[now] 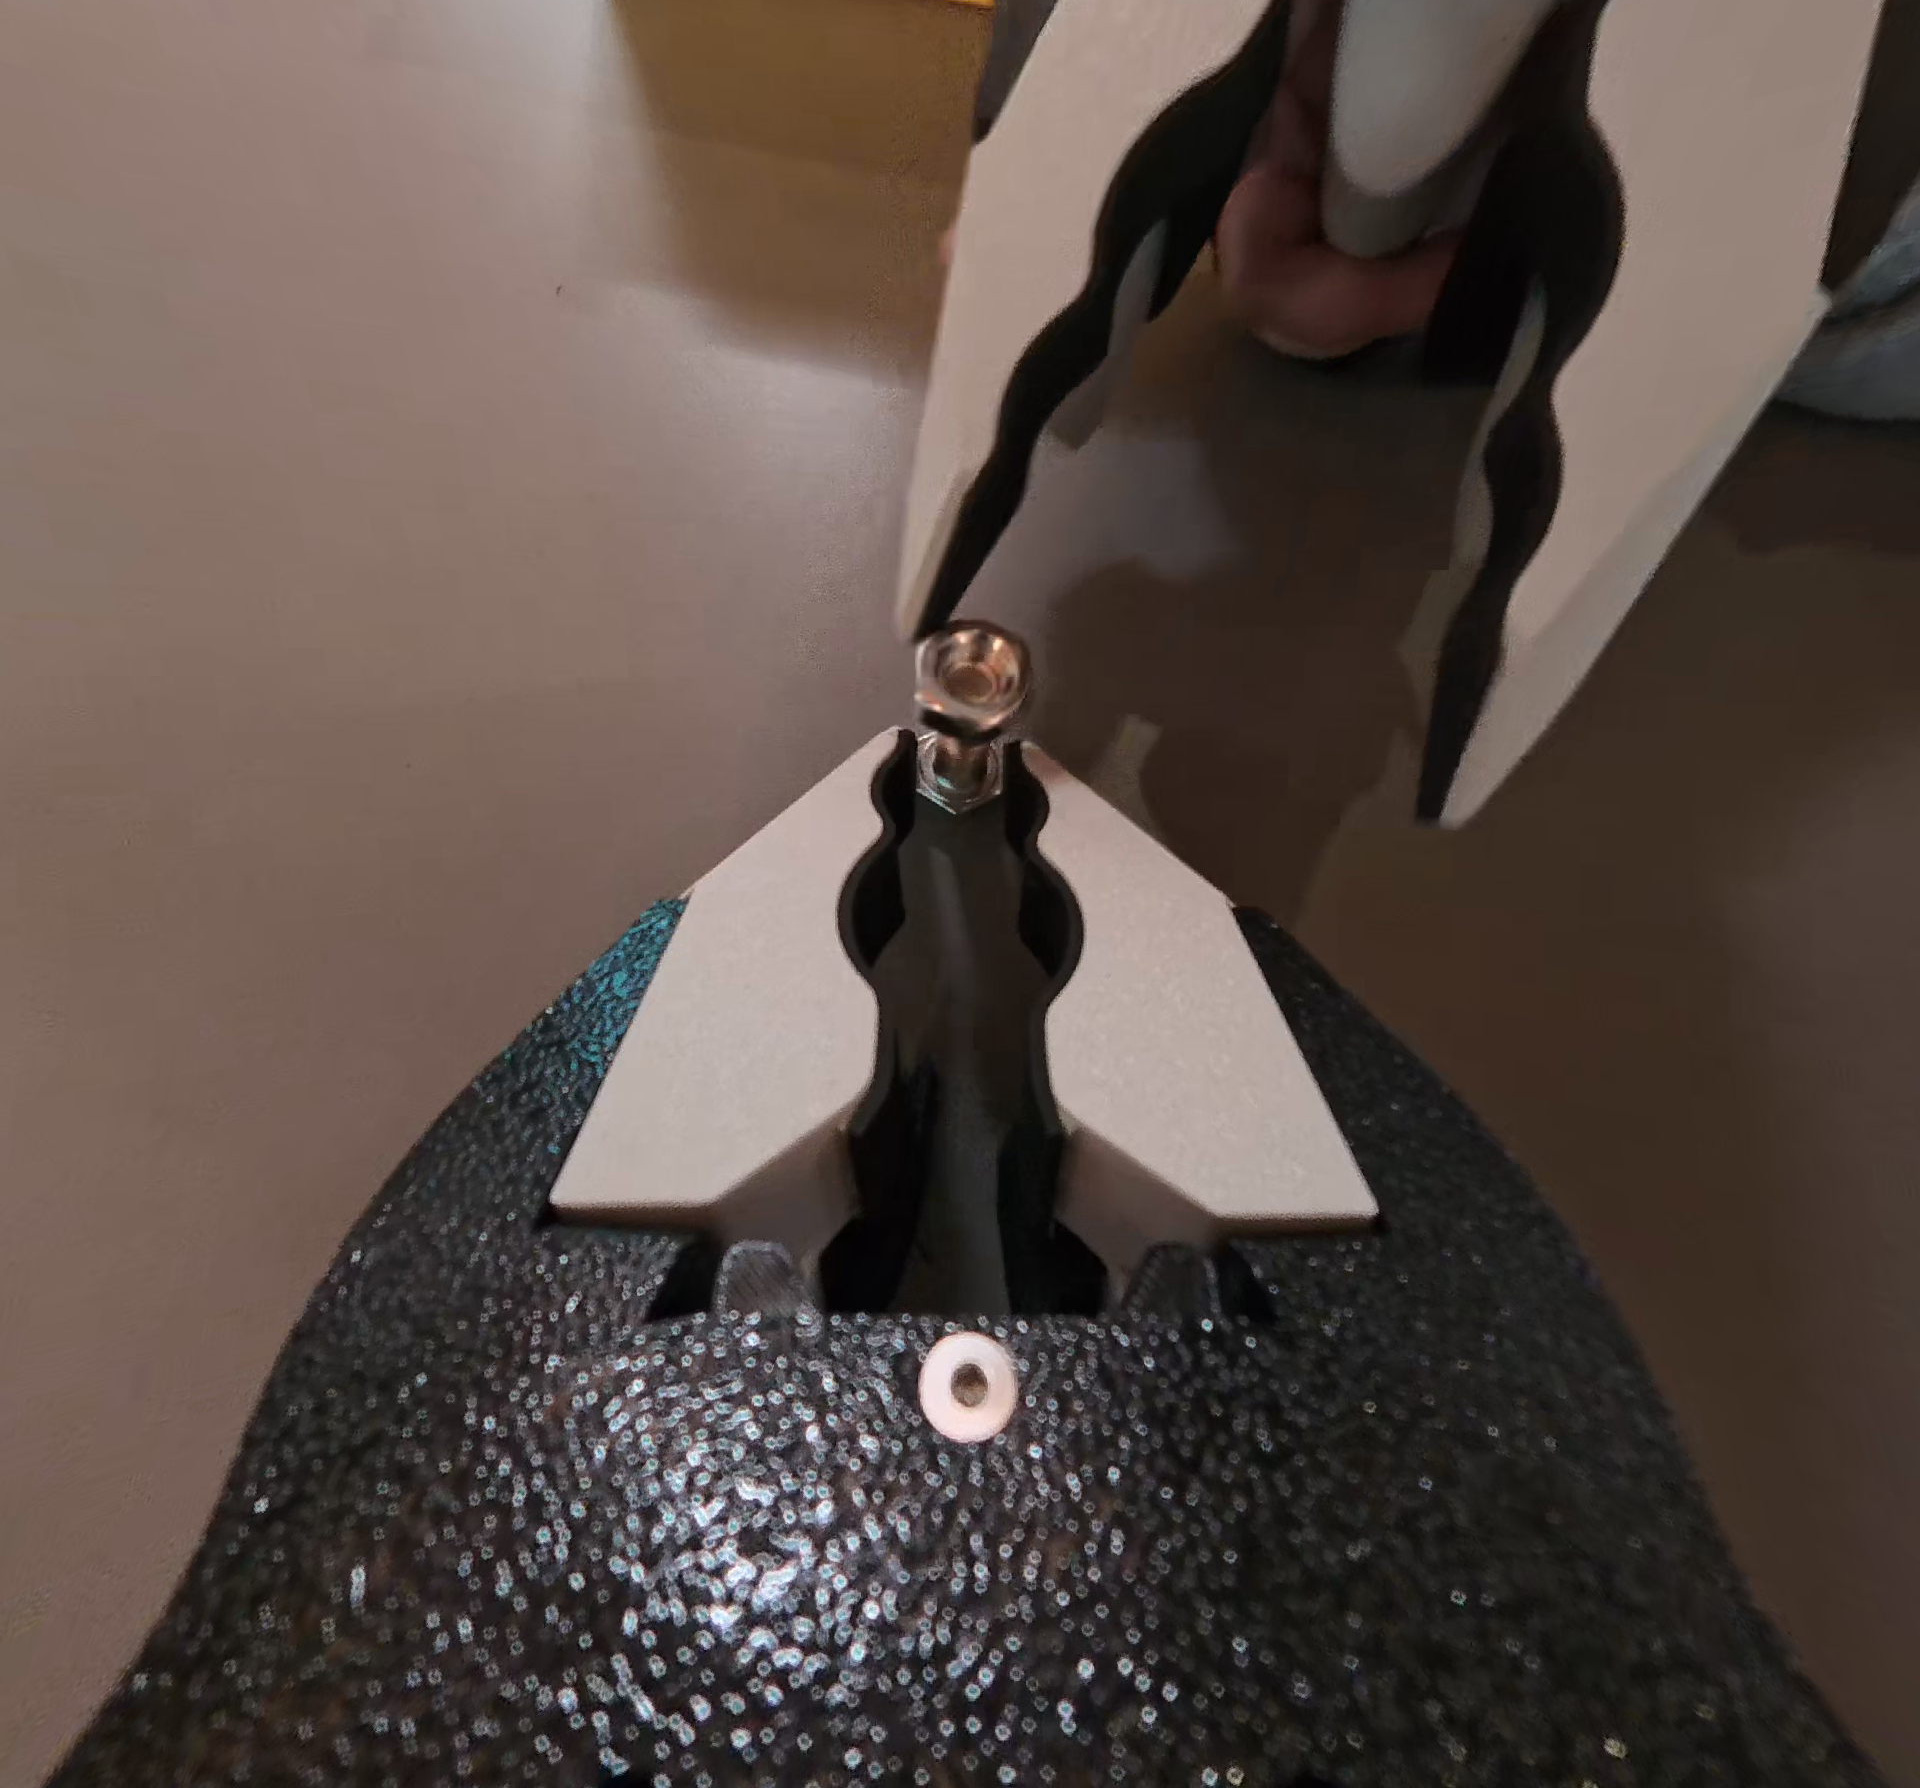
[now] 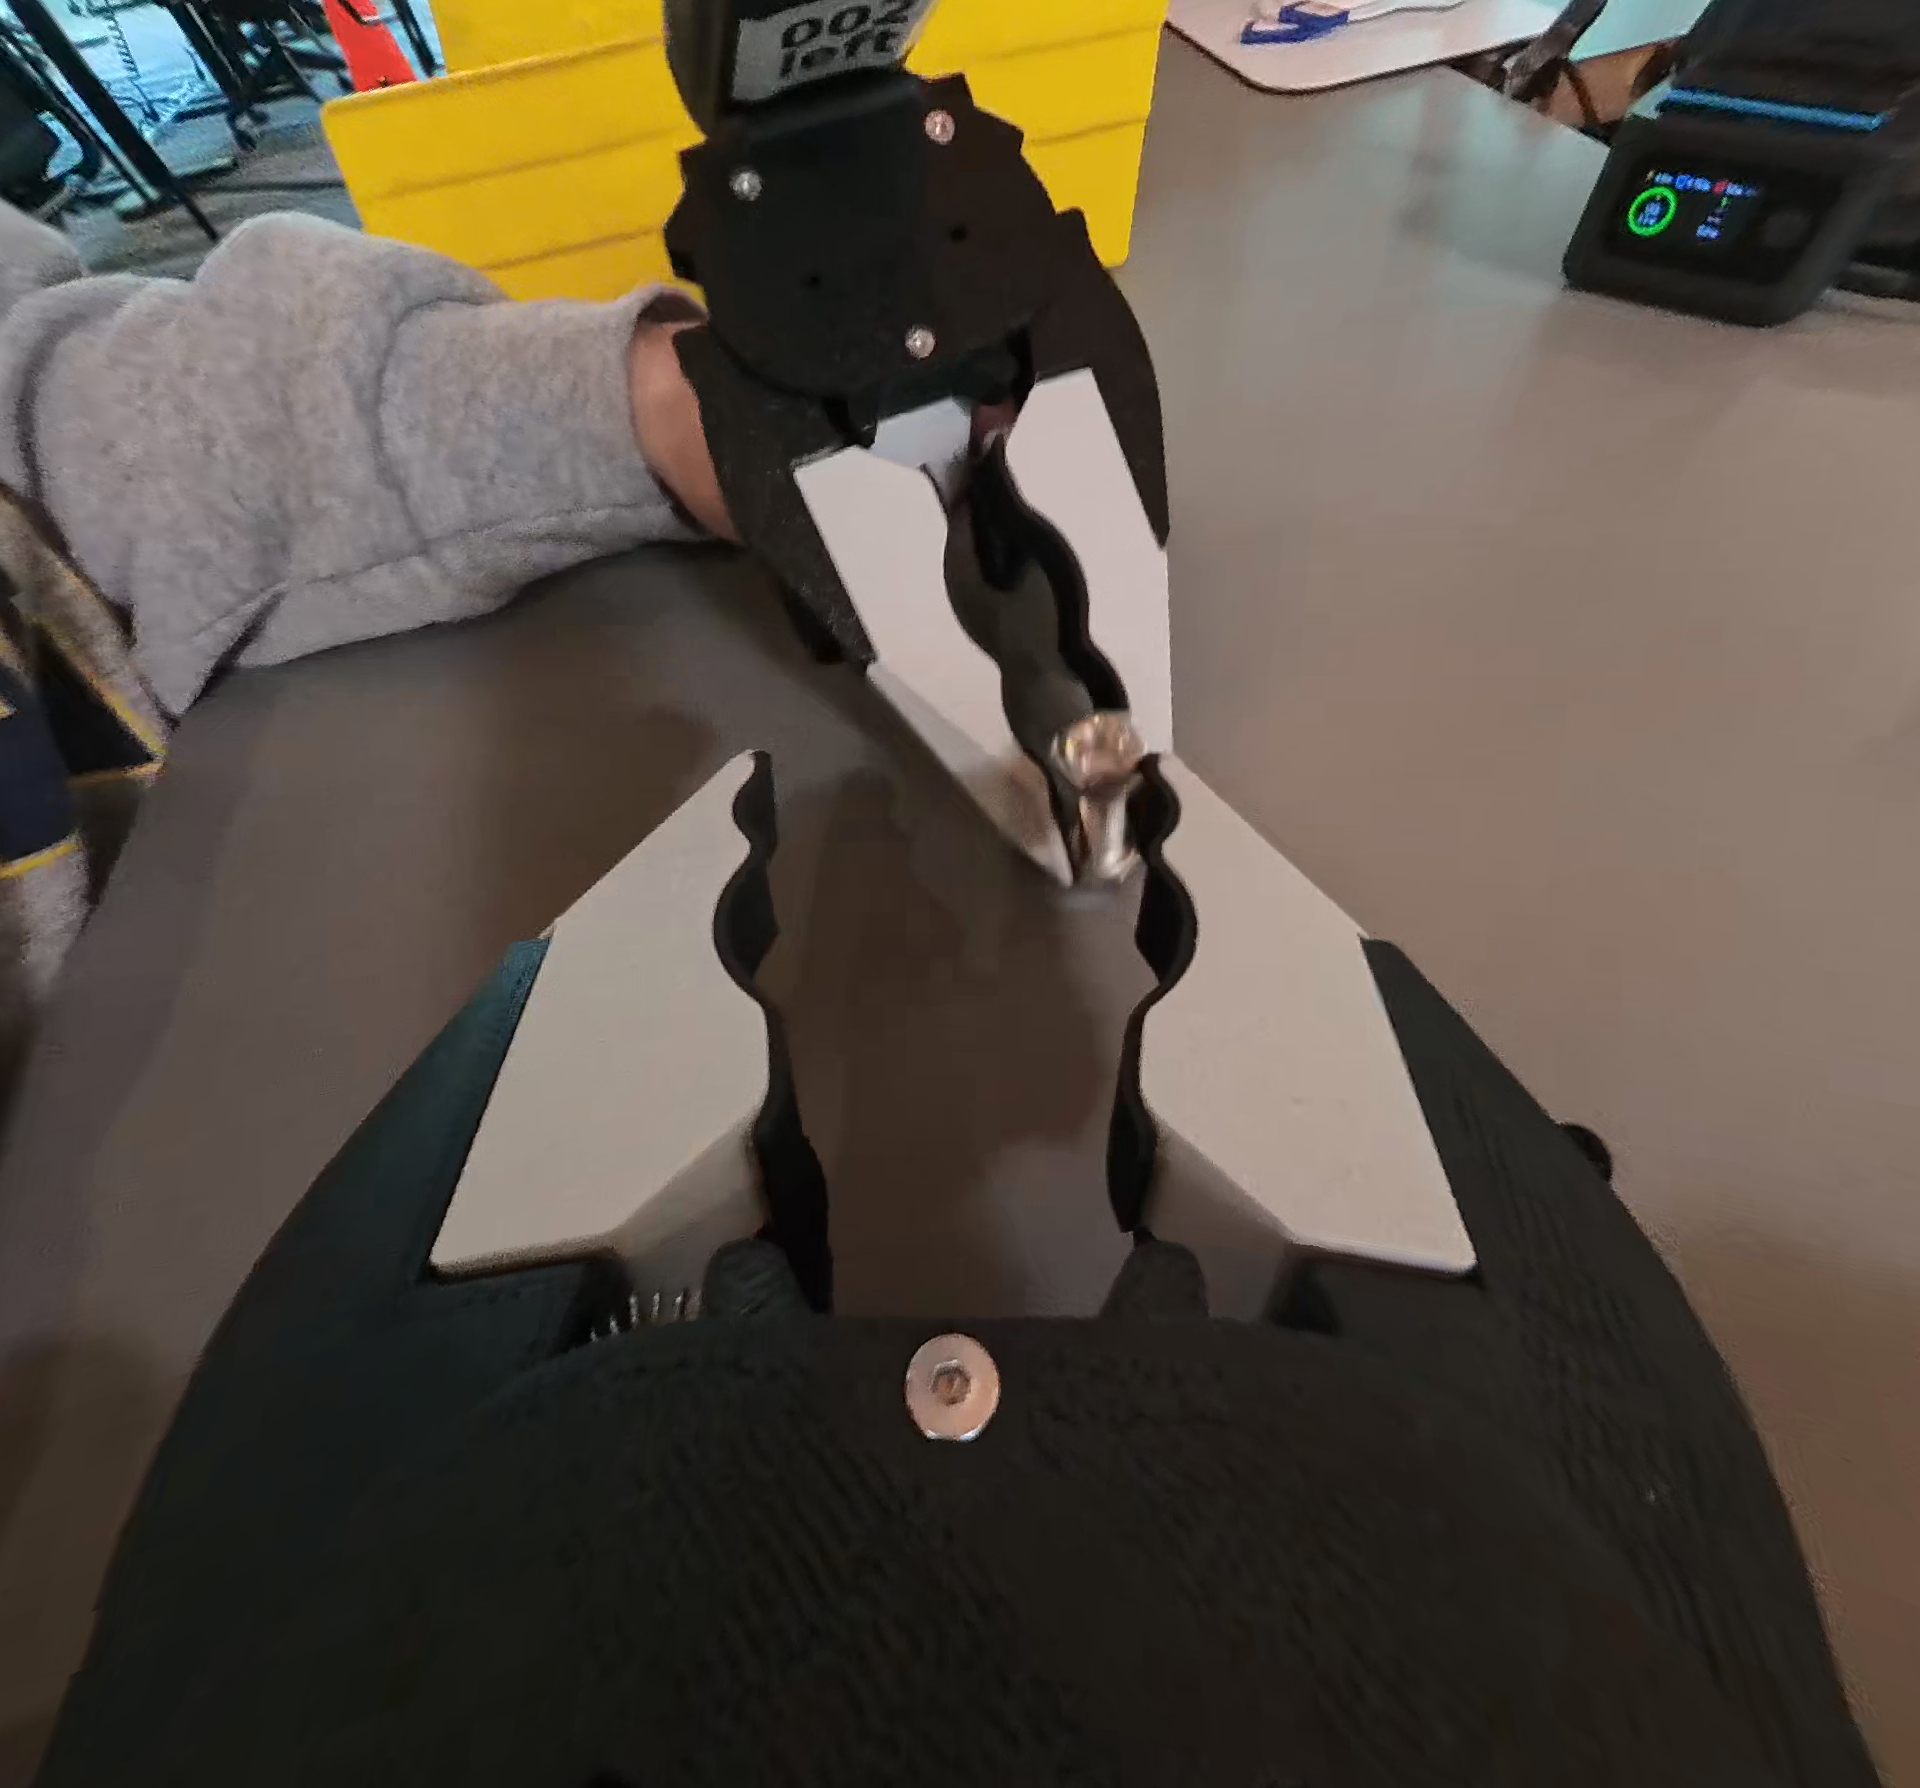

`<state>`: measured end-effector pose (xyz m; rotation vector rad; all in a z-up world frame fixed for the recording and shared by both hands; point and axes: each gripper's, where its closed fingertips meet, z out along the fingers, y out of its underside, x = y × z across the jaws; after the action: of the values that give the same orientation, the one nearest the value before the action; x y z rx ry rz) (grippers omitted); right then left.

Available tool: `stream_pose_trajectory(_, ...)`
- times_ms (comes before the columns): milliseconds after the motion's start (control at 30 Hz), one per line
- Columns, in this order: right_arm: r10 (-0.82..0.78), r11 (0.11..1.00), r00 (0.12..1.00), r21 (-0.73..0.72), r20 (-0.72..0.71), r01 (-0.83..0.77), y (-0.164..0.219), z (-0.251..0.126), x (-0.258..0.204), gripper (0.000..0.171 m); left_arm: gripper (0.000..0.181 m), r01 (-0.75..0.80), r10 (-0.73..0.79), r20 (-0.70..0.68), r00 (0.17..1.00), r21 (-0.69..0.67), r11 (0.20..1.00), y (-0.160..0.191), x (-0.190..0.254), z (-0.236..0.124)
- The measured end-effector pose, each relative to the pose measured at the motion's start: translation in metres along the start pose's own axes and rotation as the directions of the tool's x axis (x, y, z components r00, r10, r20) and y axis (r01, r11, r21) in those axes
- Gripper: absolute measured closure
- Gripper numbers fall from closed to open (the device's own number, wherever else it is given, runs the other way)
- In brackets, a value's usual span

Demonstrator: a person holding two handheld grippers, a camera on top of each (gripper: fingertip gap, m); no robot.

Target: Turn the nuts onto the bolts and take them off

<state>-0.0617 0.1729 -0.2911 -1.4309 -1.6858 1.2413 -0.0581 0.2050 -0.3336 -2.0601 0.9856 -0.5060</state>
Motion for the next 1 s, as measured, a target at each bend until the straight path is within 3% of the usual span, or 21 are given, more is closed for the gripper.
stream_pose_trajectory(33,0.008,1.0,1.0,0.001,0.006,-0.008,0.002,-0.006,-0.001,0.111,0.166,-0.001,0.001,0.001,1.0,0.0,1.0,0.0,0.0,0.0)
stream_pose_trajectory(133,-0.005,0.997,0.998,0.07,-0.058,0.009,-0.009,-0.009,0.007,0.095,0.166,-0.001,0.001,0.001,1.0,0.0,1.0,0.0,0.0,0.0)
stream_pose_trajectory(233,-0.047,0.999,0.998,0.0,-0.032,0.047,-0.007,0.013,0.007,0.086,0.166,-0.002,0.002,0.001,1.0,0.0,1.0,0.0,0.0,0.0)
stream_pose_trajectory(333,-0.037,0.998,0.999,-0.051,0.005,0.037,0.001,0.016,-0.001,0.09,0.166,-0.001,0.001,-0.001,1.0,0.0,1.0,0.0,0.0,0.0)
stream_pose_trajectory(433,0.025,0.999,1.0,-0.02,-0.005,-0.025,0.008,-0.007,-0.004,0.104,0.166,0.002,-0.002,-0.001,1.0,0.0,1.0,0.0,0.0,0.0)
stream_pose_trajectory(533,0.008,0.999,0.995,0.048,-0.096,-0.004,-0.001,-0.012,0.005,0.086,0.166,0.001,-0.001,-0.001,1.0,-0.001,1.0,0.0,-0.001,0.0)
stream_pose_trajectory(633,-0.019,0.999,0.998,0.03,-0.054,0.021,-0.007,0.006,0.006,0.083,0.166,-0.001,0.001,0.0,1.0,-0.001,1.0,0.0,0.0,0.0)
stream_pose_trajectory(800,0.0,1.0,0.999,0.021,0.034,0.0,-0.005,0.007,-0.009,0.094,0.166,-0.003,0.003,-0.004,1.0,0.001,1.0,0.0,0.0,0.0)
stream_pose_trajectory(833,0.019,0.999,0.997,0.025,0.076,-0.021,-0.003,0.0,-0.017,0.118,0.166,-0.001,0.001,-0.001,1.0,0.0,1.0,0.0,0.0,0.0)
stream_pose_trajectory(1000,0.015,0.999,1.0,0.037,-0.022,-0.014,-0.005,-0.002,0.005,0.095,0.166,-0.004,0.004,-0.002,1.0,0.0,1.0,0.0,0.0,0.0)
